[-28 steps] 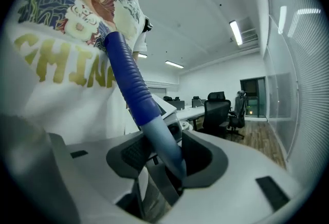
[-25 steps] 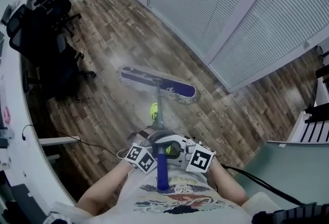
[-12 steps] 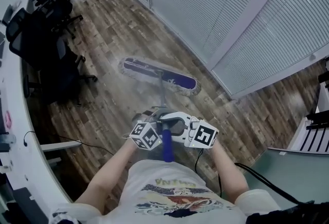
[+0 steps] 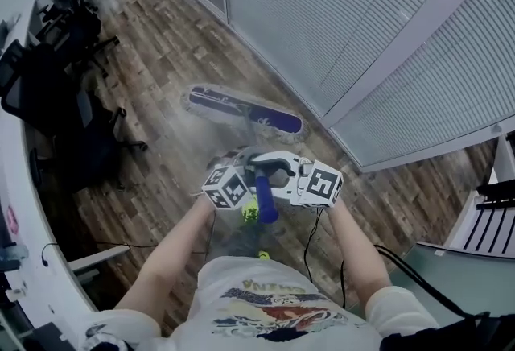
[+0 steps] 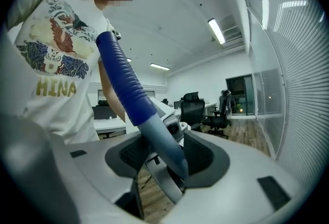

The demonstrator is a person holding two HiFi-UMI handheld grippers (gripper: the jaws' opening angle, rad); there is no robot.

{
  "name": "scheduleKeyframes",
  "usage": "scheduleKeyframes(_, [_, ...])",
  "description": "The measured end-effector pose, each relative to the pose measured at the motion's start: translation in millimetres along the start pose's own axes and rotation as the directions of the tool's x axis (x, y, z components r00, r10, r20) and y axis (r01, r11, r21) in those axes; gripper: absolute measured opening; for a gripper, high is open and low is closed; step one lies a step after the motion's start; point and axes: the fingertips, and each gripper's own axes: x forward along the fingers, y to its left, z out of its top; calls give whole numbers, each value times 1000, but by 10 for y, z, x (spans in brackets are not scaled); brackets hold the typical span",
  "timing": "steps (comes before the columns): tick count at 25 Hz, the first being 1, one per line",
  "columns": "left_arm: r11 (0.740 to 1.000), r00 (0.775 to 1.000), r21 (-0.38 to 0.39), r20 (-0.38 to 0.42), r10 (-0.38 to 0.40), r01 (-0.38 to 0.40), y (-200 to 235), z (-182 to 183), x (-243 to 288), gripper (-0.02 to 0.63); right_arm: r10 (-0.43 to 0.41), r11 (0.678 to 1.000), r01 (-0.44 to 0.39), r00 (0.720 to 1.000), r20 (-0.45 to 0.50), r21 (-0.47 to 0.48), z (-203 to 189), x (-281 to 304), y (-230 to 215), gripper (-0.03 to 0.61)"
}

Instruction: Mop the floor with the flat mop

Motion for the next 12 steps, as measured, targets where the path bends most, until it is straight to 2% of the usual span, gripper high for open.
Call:
scheduleKeyframes(6, [1000,1000,-20,-9,-24,24,714,-163,87,86,-18,999,18,1000,14,38,82,106,-737,195])
scheduleKeyframes(9, [998,1000,-51,-15,-23,22,772,-207,66,87,-1,999,1,1000,-1,46,71,158,-791,195])
scheduleKeyframes(12, [995,1000,-98,-27,-8,5,638,-256,-9,99,30,998,-28,999,-31,49,2,231,-632,196])
